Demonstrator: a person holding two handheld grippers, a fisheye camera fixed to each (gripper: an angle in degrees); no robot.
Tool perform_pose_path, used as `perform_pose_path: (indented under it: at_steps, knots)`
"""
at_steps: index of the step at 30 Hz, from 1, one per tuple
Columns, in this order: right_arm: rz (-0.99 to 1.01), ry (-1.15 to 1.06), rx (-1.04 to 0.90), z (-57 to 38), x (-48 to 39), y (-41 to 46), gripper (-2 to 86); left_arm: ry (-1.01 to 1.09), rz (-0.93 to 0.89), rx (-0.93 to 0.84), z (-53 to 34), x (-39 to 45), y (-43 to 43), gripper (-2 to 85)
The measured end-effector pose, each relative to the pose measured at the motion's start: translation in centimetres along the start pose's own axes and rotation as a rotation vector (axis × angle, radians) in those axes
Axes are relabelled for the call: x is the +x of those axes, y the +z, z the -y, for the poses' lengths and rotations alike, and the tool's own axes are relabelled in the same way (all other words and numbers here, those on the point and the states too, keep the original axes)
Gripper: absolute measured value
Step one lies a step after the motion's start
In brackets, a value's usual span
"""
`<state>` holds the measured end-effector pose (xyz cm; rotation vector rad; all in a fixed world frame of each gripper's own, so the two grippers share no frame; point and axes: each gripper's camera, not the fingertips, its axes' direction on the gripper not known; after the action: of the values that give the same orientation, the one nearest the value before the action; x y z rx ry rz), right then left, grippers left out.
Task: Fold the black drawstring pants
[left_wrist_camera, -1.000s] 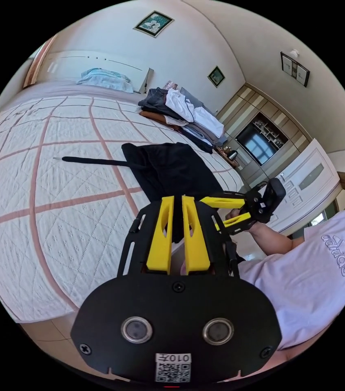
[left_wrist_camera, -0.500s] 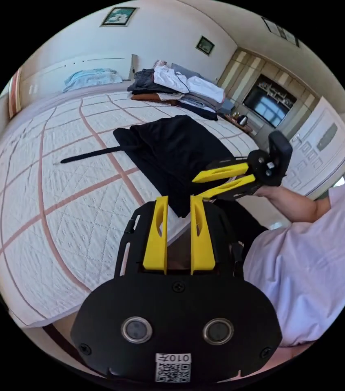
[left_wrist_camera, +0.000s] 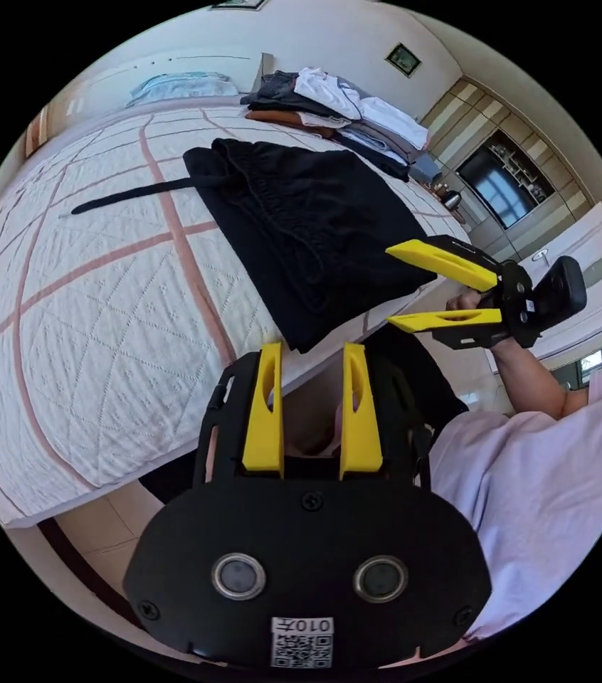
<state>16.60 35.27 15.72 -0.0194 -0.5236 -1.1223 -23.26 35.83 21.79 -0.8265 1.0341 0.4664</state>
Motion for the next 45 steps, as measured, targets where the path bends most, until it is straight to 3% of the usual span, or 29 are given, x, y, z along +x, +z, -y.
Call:
perform_pose_path:
  at_steps: [6,9,14,18,22,27,36,42,45]
  knots:
    - [-0.059,-0.090,-0.030,2.5,-3.3,0.8,13.0,-0.122,-0.345,0.185,-0.8,-4.8,-0.9,8.9]
    - [-0.111,-0.125,-0.031,3.5,-5.2,0.9,12.7,-0.090,-0.295,0.176,-0.1,-4.6,-1.6,6.9]
    - [-0.300,-0.083,0.009,4.3,-7.8,0.3,9.6,-0.073,-0.366,0.228,1.6,-4.5,-2.9,6.3]
    - [-0.178,0.056,0.041,4.6,-6.1,-1.7,6.6,-0.054,-0.402,0.219,2.6,-4.3,-3.8,9.4]
    - [-0.128,0.057,0.052,4.5,-6.6,-2.4,5.8,-0.172,-0.369,0.121,2.8,-4.3,-3.3,20.6]
    - [-0.187,0.003,0.068,3.7,-8.9,-2.1,5.3,-0.375,-0.436,0.181,4.0,-6.0,-2.4,23.2]
    - [-0.195,0.031,0.108,1.7,-10.0,-2.8,3.9,-0.402,-0.284,0.064,10.5,-4.8,-0.7,20.5]
    - [-0.233,0.010,0.103,-1.0,-12.2,-2.1,3.1,-0.441,-0.375,0.121,10.2,-4.8,-1.0,16.5]
    - [-0.205,0.059,0.119,-2.2,-11.6,-2.2,3.0,-0.390,-0.341,0.063,11.1,-3.5,-1.2,17.2]
